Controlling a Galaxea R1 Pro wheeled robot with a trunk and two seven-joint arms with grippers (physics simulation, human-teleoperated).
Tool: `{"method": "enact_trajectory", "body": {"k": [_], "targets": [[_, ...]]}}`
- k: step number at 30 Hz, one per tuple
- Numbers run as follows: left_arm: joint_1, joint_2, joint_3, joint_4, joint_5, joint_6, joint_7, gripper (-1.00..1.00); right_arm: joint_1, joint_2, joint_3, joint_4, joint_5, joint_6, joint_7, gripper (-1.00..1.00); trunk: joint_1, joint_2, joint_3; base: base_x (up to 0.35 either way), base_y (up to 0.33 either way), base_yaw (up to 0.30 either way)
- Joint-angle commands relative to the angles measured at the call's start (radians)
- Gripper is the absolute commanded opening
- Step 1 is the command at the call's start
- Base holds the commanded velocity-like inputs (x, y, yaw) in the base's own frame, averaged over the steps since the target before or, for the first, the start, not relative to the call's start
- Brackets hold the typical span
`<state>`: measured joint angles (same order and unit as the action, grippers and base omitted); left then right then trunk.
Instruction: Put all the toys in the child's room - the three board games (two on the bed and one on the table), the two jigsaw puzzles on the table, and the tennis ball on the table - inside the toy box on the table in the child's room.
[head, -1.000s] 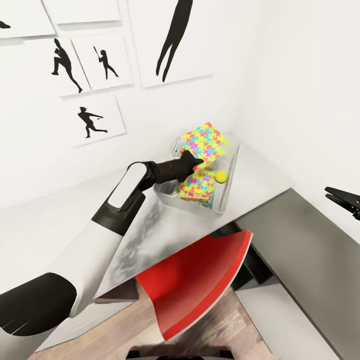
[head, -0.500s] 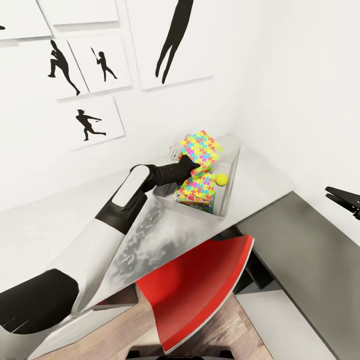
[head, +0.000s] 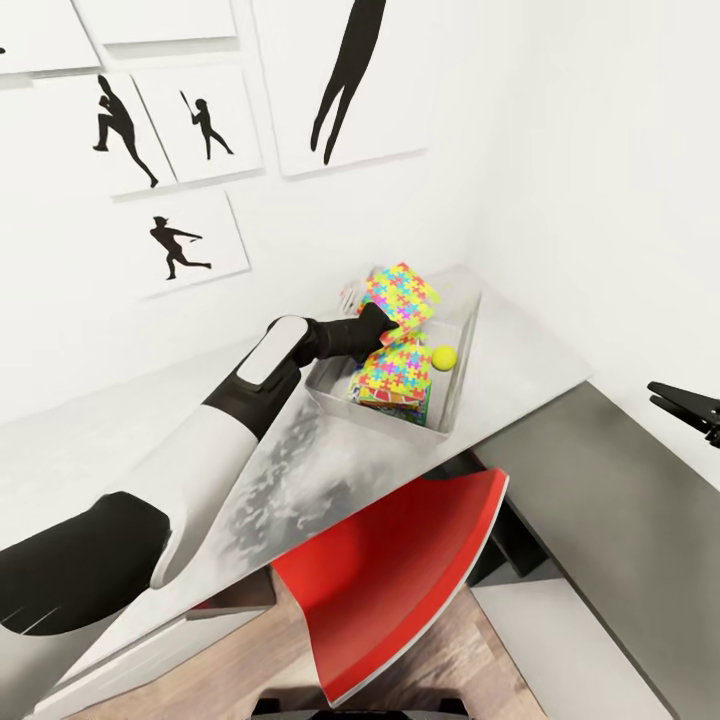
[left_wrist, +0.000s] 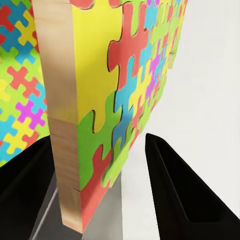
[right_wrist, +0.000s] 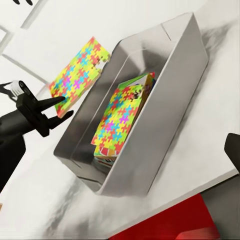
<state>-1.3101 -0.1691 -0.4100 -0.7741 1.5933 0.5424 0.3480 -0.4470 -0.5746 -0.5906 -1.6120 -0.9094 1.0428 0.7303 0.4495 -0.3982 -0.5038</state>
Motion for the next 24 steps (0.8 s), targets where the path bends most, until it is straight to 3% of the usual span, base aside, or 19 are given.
{"method": "enact_trajectory", "body": {"k": [1, 6, 11, 24], "targets": [[-0.001, 0.000, -0.001, -0.001, 0.010, 0.000, 0.011, -1.00, -0.001, 0.000, -0.001, 0.000, 0.005, 0.004, 0.006, 1.00, 0.000, -0.002, -0.003, 0.000, 0.000, 0.000], [-0.026, -0.002, -0.001, 0.030, 0.056, -0.001, 0.004, -1.00, 0.001, -0.001, 0.011, 0.000, 0.004, 0.004, 0.007, 1.00, 0.000, -0.002, -0.010, 0.000, 0.000, 0.000], [-0.039, -0.004, -0.002, 0.057, 0.078, -0.002, -0.001, -1.00, 0.002, -0.002, 0.014, 0.000, 0.004, 0.004, 0.007, 1.00, 0.000, -0.002, -0.018, 0.000, 0.000, 0.000], [-0.070, -0.005, -0.004, 0.067, 0.088, 0.004, -0.020, -1.00, 0.002, -0.002, 0.015, 0.000, 0.004, 0.004, 0.008, 1.00, 0.000, -0.002, -0.039, 0.000, 0.000, 0.000]]}}
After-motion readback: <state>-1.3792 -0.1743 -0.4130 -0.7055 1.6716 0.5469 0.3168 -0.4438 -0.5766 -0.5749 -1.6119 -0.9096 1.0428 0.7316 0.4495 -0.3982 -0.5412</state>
